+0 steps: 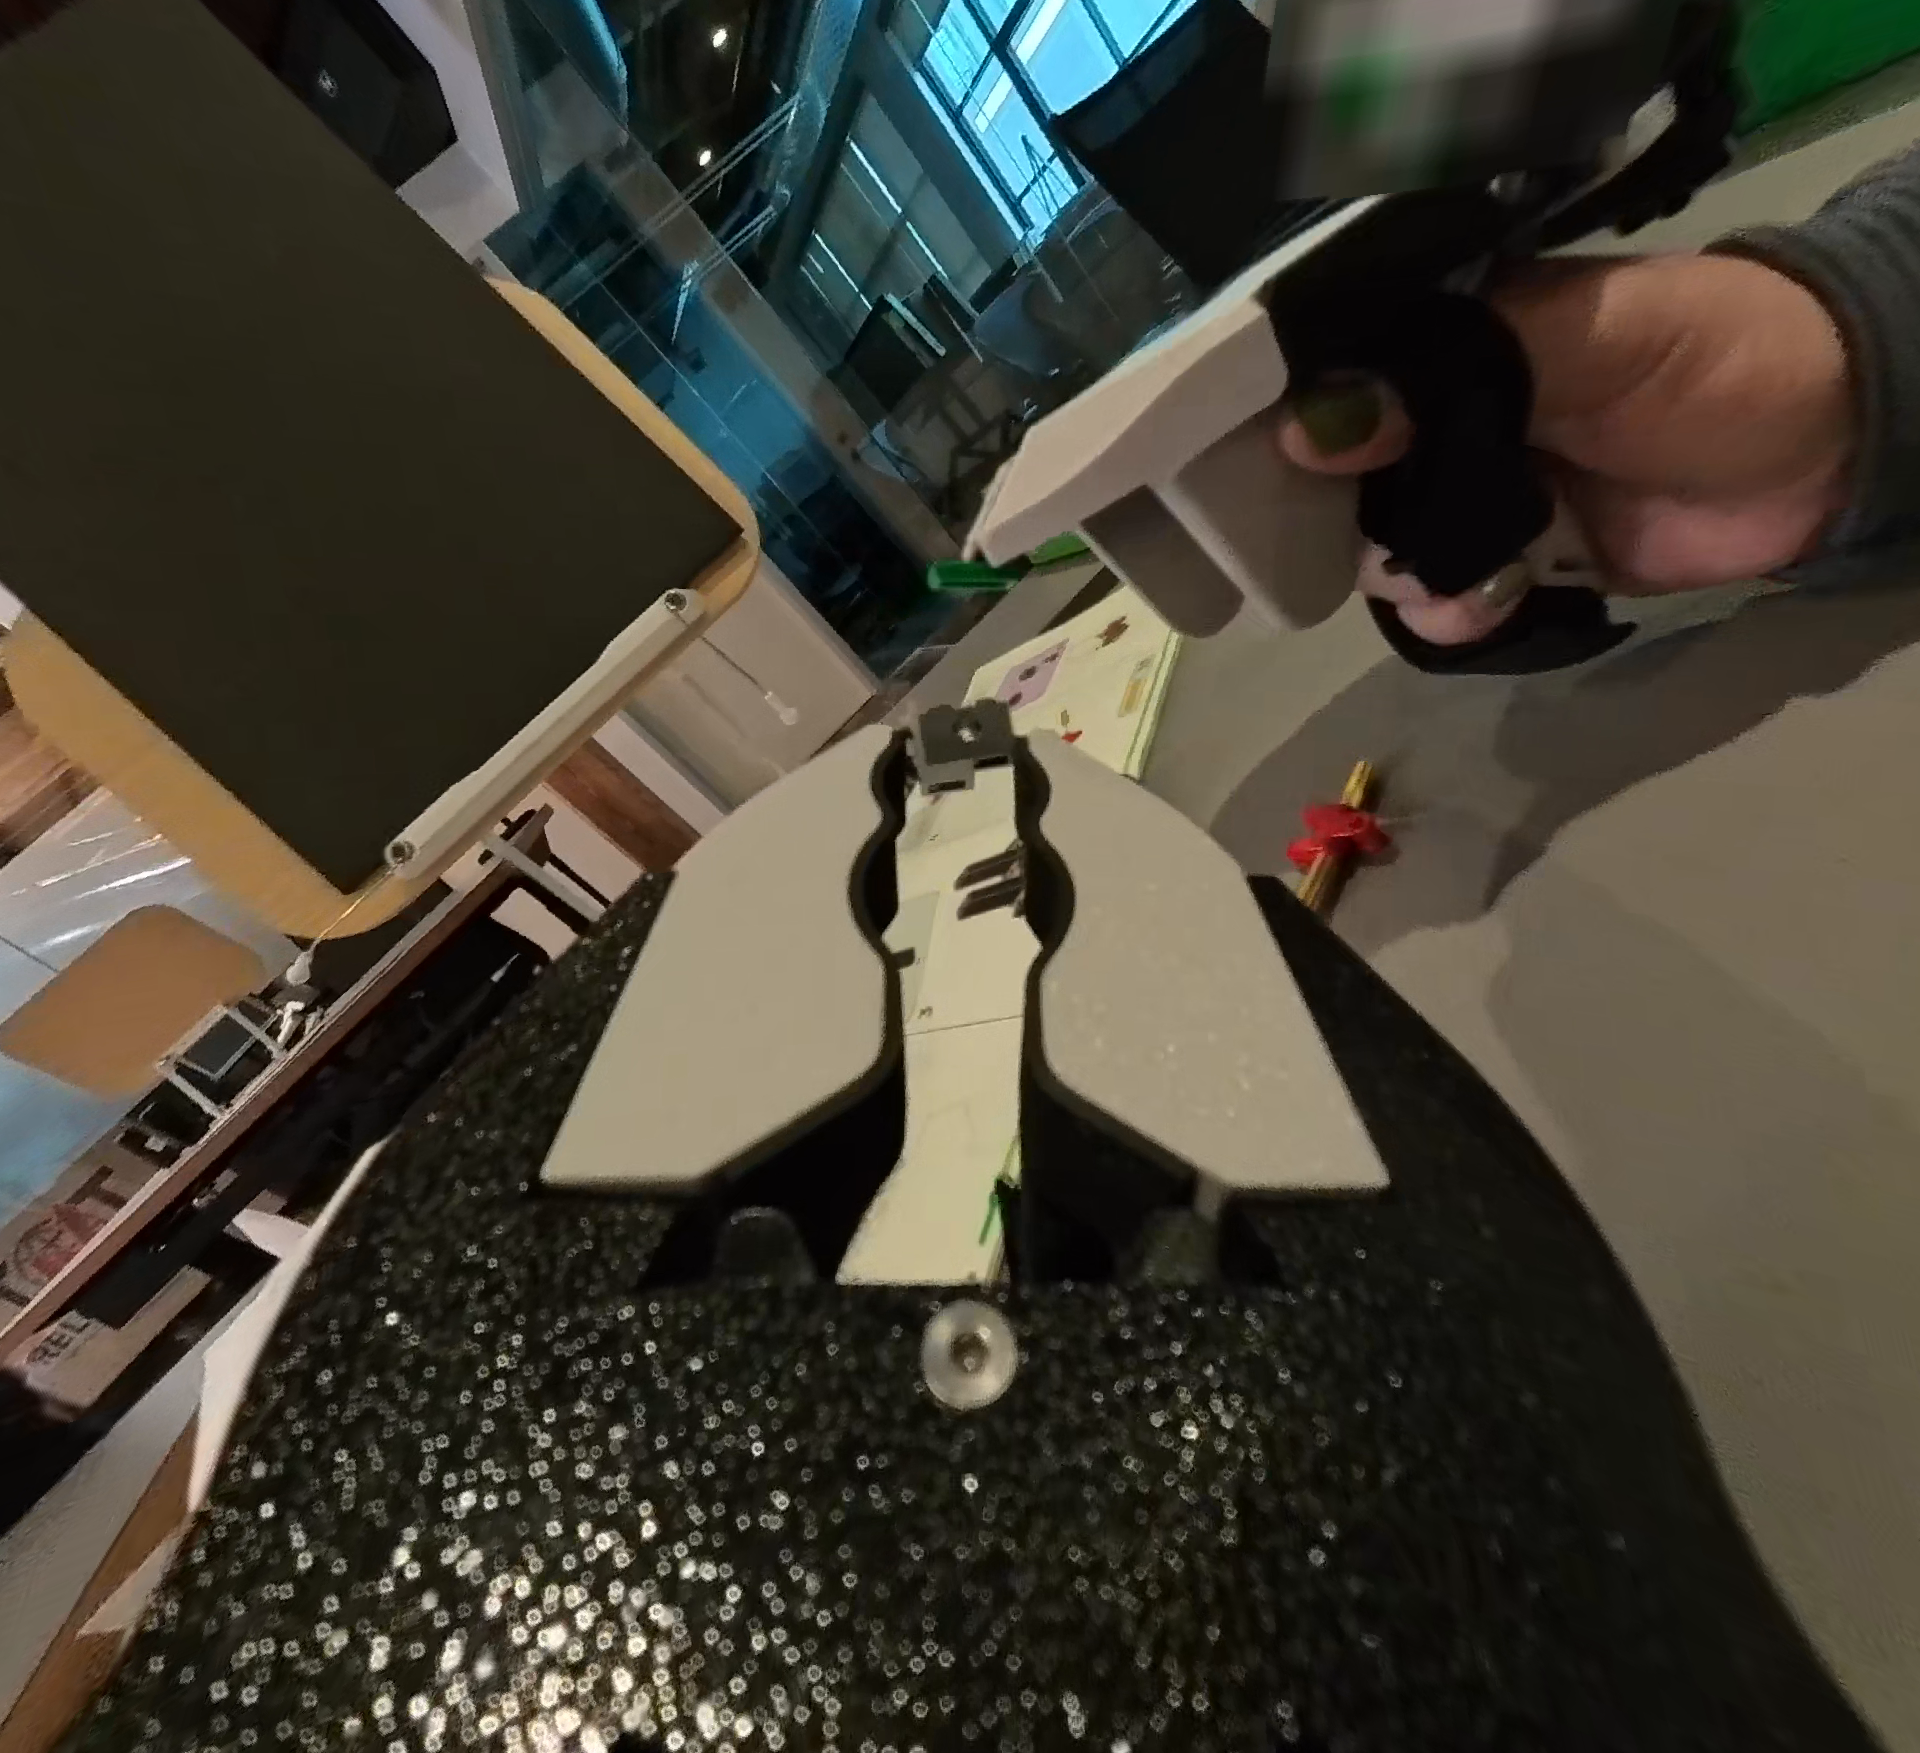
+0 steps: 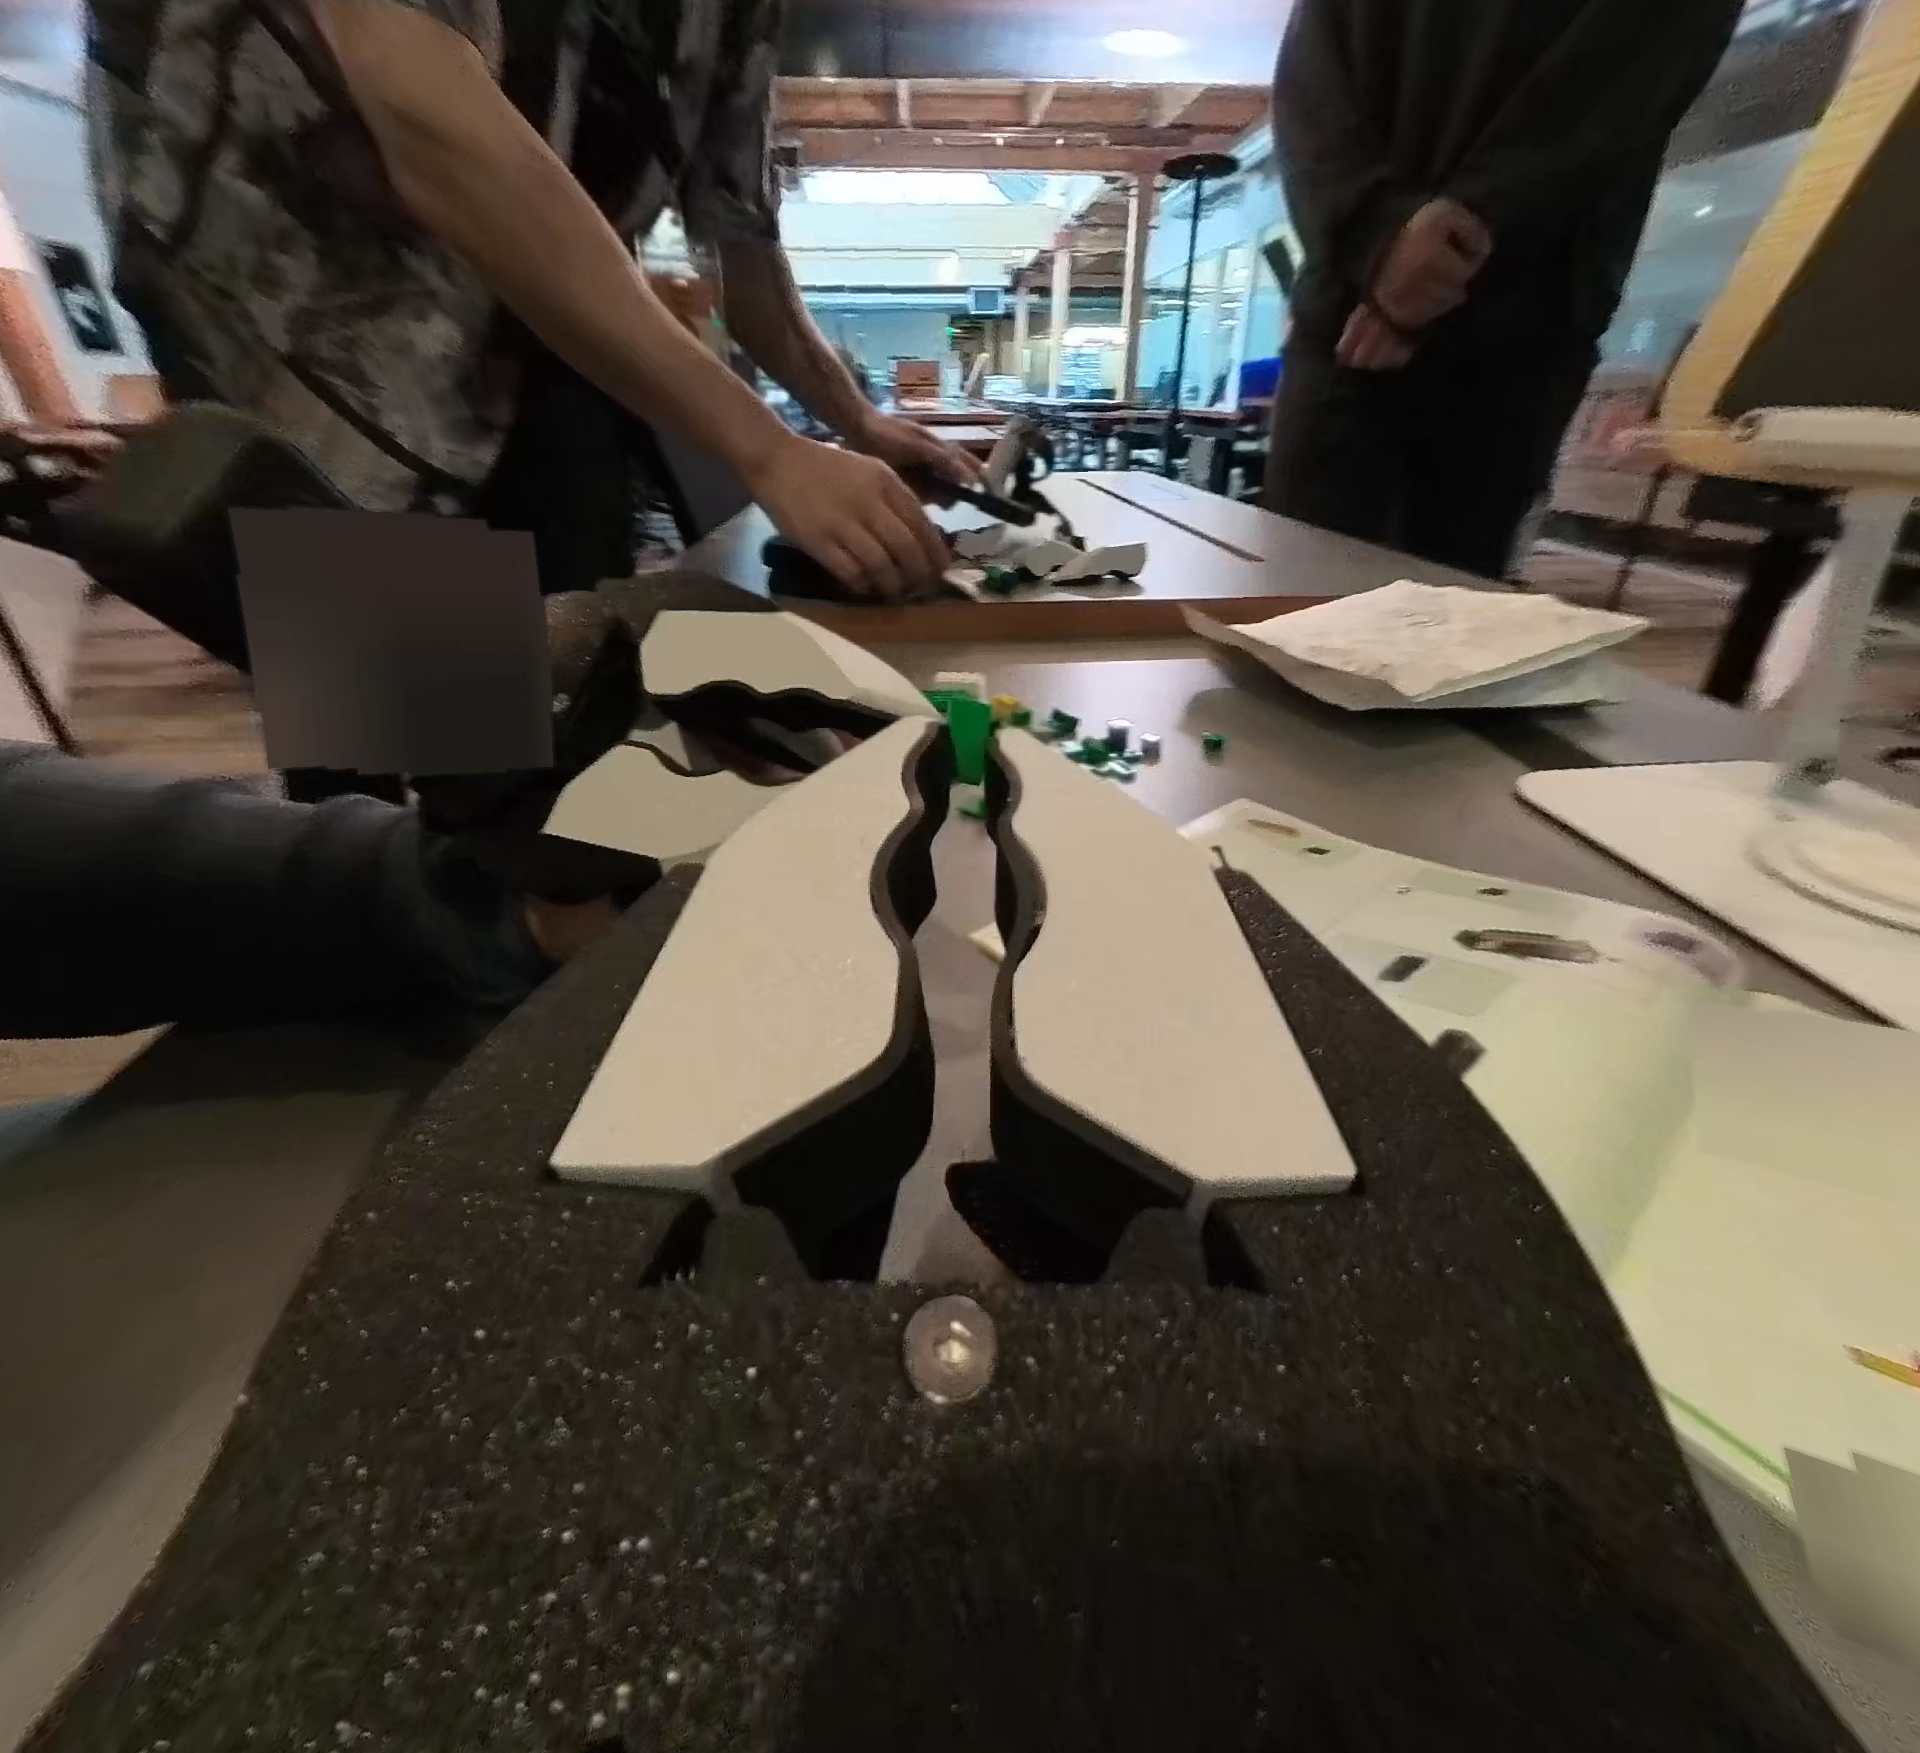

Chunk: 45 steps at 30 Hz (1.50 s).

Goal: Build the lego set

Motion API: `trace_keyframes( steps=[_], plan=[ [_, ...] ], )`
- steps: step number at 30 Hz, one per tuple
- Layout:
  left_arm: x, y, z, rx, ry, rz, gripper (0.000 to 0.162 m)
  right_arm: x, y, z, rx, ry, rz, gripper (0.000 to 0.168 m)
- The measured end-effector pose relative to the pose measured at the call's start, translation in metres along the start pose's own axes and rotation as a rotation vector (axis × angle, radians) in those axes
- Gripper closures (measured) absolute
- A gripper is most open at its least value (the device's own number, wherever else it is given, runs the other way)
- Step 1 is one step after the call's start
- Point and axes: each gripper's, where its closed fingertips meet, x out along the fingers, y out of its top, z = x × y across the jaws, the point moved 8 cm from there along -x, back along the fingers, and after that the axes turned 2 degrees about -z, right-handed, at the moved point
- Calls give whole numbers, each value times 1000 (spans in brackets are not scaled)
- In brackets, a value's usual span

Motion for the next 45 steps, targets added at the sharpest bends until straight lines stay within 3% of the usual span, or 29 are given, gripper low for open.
trace_keyframes(
  steps=[7, 45],
  plan=[
    [0, -2, 0, -10, -33, -4, 143, 7, -9, 4, 205, 162, -73, 163],
    [4, -6, 5, 18, -62, -71, 143, 12, -23, 8, 316, 136, -125, 162]
  ],
)
